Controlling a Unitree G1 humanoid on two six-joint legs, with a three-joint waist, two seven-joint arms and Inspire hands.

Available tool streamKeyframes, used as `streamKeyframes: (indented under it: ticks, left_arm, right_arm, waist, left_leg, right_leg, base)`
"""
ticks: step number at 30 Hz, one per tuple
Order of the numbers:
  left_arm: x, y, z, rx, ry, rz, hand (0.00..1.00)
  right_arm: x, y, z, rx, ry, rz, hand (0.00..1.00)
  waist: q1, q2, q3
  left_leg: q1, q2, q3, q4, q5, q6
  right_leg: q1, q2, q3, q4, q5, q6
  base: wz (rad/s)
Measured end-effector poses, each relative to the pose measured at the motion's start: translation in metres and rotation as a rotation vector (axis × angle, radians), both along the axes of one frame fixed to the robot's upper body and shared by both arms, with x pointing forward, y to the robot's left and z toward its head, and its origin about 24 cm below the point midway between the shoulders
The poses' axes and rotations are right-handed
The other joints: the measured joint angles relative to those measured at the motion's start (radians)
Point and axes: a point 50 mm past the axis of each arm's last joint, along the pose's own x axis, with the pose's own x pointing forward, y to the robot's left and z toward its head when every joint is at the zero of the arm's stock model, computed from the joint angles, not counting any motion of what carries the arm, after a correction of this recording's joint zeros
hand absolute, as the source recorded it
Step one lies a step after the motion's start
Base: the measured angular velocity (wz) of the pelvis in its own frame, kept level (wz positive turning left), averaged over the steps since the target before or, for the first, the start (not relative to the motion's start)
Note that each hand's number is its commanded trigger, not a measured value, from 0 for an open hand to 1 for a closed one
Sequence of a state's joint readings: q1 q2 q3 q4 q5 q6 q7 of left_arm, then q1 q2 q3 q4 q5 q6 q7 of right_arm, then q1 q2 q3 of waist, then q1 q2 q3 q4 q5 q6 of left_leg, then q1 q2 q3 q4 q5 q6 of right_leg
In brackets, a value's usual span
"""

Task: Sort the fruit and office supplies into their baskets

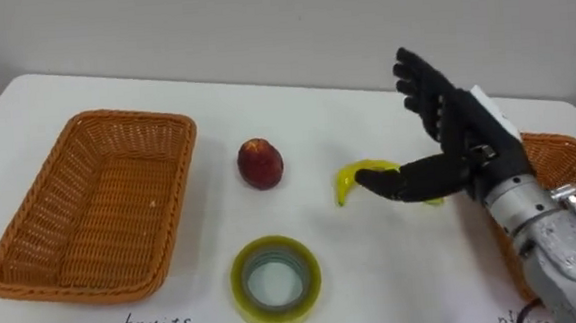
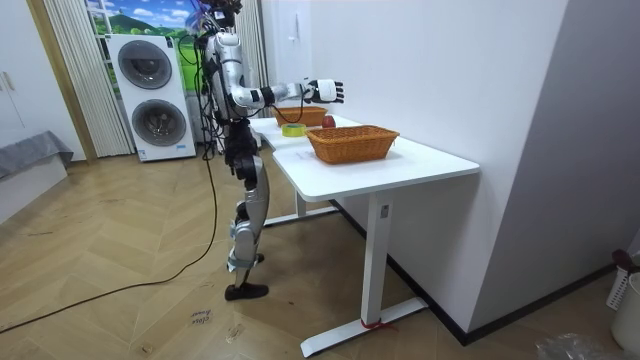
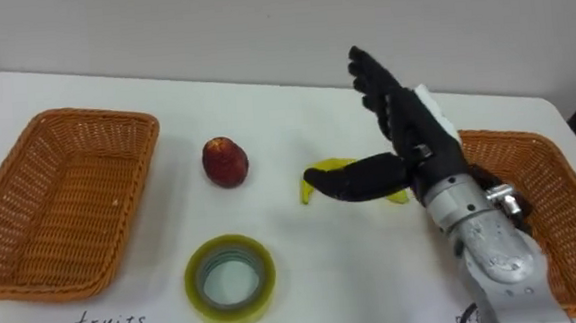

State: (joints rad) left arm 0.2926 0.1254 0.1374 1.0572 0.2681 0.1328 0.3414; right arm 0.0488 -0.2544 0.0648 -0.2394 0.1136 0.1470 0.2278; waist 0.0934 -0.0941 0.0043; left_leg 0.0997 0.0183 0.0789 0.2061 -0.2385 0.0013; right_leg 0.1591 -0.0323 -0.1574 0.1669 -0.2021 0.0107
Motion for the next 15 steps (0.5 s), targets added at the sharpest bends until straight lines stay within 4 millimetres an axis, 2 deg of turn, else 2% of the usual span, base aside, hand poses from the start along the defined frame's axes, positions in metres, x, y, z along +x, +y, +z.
streamKeyframes:
  ticks: [3, 11, 15]
  left_arm:
    - [0.007, -0.003, -0.001, -0.008, -0.006, -0.014, 0.0]
    - [0.012, -0.007, -0.002, -0.019, -0.001, -0.04, 0.0]
    - [0.014, -0.007, -0.002, -0.022, -0.005, -0.039, 0.0]
  right_arm:
    - [0.0, 0.007, -0.004, 0.002, 0.024, 0.039, 0.0]
    - [-0.004, 0.025, -0.026, -0.015, 0.152, 0.158, 0.0]
    - [-0.005, 0.027, -0.028, -0.038, 0.164, 0.188, 0.0]
  waist:
    - [0.018, 0.01, 0.0038]
    - [0.024, 0.009, 0.0002]
    - [0.024, 0.005, -0.0033]
  left_leg:
    - [-0.002, -0.001, -0.002, -0.002, 0.0, 0.0]
    - [-0.002, -0.002, -0.008, 0.001, 0.0, 0.0]
    - [0.0, -0.004, -0.013, 0.0, 0.0, 0.0]
  right_leg:
    - [0.0, -0.001, -0.009, 0.0, 0.0, 0.0]
    - [-0.001, -0.001, -0.011, 0.0, 0.0, 0.0]
    - [0.001, -0.002, -0.011, 0.0, 0.0, 0.0]
  base:
    - [0.01]
    - [0.0]
    - [0.02]
